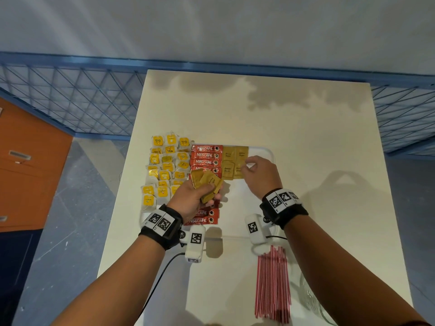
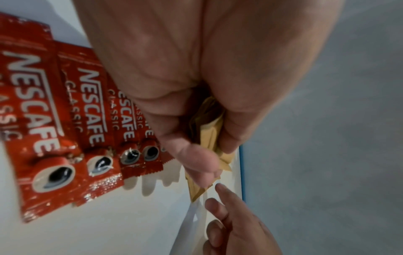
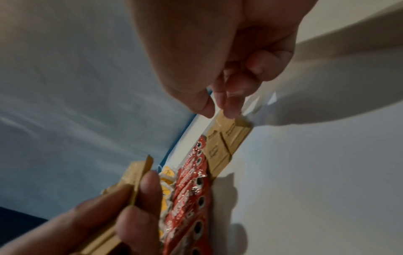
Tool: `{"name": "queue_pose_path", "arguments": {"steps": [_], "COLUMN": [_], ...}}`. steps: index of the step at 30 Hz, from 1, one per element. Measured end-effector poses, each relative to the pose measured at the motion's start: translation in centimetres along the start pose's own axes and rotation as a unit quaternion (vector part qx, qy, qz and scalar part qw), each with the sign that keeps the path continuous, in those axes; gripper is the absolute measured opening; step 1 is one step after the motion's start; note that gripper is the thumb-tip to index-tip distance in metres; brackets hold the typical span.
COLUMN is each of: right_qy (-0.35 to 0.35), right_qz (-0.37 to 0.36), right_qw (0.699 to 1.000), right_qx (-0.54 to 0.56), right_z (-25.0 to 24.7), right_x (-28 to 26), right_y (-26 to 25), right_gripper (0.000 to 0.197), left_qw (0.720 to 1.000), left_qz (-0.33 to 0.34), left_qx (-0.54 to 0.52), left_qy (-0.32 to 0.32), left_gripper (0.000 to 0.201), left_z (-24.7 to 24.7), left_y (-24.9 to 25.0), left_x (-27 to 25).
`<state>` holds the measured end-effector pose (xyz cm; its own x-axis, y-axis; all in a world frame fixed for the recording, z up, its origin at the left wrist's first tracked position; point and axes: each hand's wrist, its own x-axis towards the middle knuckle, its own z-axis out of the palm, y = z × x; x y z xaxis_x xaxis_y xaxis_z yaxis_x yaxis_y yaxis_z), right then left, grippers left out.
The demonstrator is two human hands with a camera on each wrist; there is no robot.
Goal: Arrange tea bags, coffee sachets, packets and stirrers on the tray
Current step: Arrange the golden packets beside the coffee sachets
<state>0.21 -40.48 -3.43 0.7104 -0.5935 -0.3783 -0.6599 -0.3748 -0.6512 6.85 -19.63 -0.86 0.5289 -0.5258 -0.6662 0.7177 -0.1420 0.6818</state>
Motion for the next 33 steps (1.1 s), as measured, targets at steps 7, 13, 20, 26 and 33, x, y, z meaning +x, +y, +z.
{"name": "queue_pose_path", "arguments": {"steps": [7, 13, 20, 26, 33], "right_qy": [-0.114, -0.173, -0.168, -0.087, -0.052], "right_qz": [-0.062, -0.072, -0.073, -0.041, -0.006], "right_qw": [0.988, 0.973, 0.981, 0.994, 0.999], "right_qx": [0.086, 0.138, 0.065, 0.047, -0.002], "right_z": [1.0, 1.0, 2.3, 1.8, 1.5], "right_x": [-1.7, -3.9, -5.5, -5.5, -4.9], "right_y": [0.2, 0.5, 1.6, 1.2, 0.4], "right_gripper": [0.021, 0.015, 0.032, 0.022, 0.029], "left_qw": [0.998, 0.991, 0.987, 0.998, 0.996], "left_qz": [0.005, 0.024, 0.029, -0.015, -0.034], "left_qx": [0.054, 0.126, 0.155, 0.061, -0.080], "left_qy": [-0.018, -0.029, -0.024, -0.016, -0.009], "left_gripper": [0.019, 0.015, 0.019, 0.021, 0.034], "left_z": [0.2, -0.1, -0.1, -0.3, -0.8], "left_y": [0.0, -0.7, -1.5, -1.9, -1.9], "left_x": [-0.4, -0.3, -1.0, -1.3, -1.5]}}
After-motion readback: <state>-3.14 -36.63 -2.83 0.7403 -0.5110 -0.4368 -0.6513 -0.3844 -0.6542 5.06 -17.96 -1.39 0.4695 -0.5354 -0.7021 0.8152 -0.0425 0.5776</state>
